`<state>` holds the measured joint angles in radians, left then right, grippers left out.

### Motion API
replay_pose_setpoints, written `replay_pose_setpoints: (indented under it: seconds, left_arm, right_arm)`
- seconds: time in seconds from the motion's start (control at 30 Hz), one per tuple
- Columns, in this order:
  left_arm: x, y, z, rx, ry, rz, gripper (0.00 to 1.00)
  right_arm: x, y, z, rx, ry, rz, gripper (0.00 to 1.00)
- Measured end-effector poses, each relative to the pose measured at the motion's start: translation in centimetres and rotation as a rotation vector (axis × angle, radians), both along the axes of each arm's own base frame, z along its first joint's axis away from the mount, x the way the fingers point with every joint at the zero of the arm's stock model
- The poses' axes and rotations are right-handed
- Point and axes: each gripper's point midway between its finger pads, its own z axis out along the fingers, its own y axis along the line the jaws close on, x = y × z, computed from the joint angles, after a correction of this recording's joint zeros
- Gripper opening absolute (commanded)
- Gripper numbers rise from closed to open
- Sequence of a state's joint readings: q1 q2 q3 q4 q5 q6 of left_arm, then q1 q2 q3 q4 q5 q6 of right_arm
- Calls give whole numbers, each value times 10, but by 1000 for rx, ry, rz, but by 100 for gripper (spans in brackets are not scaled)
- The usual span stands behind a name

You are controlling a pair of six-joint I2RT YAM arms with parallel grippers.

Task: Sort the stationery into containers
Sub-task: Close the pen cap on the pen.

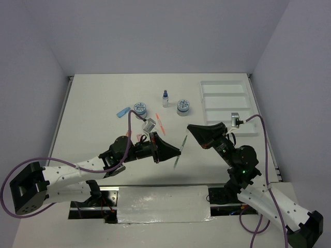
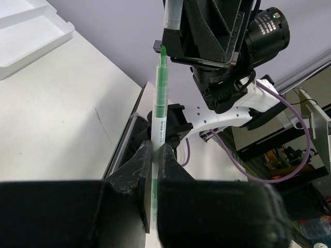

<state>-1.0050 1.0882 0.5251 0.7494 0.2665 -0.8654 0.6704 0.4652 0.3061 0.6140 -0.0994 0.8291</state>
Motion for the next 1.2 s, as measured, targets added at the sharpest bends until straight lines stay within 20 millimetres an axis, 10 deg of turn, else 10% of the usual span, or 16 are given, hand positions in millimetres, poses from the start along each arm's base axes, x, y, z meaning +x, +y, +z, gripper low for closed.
replay_pose_setpoints:
  seconds: [1.2]
  left_arm:
    - [1, 0, 3, -15, -7, 6, 0]
  right_arm:
    - [3, 1, -7, -43, 9, -20, 0]
